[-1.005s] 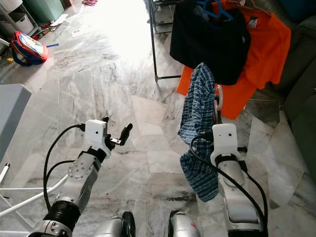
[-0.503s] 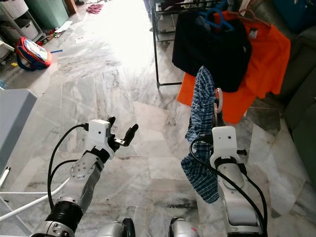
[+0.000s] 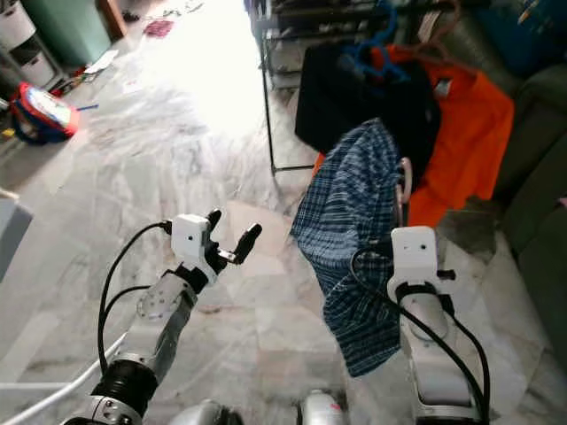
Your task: Hang hanger
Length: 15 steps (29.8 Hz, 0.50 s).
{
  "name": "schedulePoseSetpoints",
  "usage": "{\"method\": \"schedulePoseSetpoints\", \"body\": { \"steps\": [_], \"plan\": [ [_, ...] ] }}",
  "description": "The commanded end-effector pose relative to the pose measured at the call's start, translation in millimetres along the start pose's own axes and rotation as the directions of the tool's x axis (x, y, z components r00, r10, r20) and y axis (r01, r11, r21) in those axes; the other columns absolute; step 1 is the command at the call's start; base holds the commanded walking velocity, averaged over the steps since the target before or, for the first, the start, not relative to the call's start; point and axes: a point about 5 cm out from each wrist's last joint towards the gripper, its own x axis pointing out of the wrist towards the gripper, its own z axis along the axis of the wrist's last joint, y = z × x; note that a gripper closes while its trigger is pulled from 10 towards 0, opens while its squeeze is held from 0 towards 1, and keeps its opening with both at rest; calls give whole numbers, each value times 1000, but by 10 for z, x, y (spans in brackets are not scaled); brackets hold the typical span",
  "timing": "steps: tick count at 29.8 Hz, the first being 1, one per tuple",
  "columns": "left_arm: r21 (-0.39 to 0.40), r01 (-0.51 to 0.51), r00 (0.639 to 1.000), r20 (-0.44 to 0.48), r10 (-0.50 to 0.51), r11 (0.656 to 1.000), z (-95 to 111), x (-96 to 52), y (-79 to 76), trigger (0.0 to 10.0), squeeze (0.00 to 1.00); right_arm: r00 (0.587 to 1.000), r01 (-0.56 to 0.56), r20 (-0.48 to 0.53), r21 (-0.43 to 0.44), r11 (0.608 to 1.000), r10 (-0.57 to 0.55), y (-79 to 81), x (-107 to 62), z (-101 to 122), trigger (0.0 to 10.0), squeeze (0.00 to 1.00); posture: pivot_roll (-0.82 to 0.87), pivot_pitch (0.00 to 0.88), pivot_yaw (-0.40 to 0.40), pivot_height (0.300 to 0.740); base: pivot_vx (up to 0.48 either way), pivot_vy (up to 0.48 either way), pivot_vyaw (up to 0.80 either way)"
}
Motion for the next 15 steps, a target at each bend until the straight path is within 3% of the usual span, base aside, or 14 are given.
{"method": "schedulePoseSetpoints", "body": {
  "steps": [1,5,13,15],
  "plan": [
    [9,-18,1000,-23,19,1000,-36,-55,81,10000,0,999,-33,32,6,999,33,92,-13,71,10000,0,-186,201,61,740,446,0,0],
    [8,-19,1000,-25,19,1000,-40,-45,73,10000,0,998,-46,35,2,999,46,104,-14,80,10000,0,-188,201,60,740,447,0,0],
    [11,-23,999,-24,23,1000,-41,-32,55,10000,0,997,-67,34,-3,998,67,127,-10,86,10000,0,-192,200,54,740,443,0,677],
    [11,-24,999,-24,25,1000,-42,-33,55,10000,0,997,-72,31,-4,997,73,132,-10,82,10000,0,-192,201,54,740,435,0,0]
  ]
}}
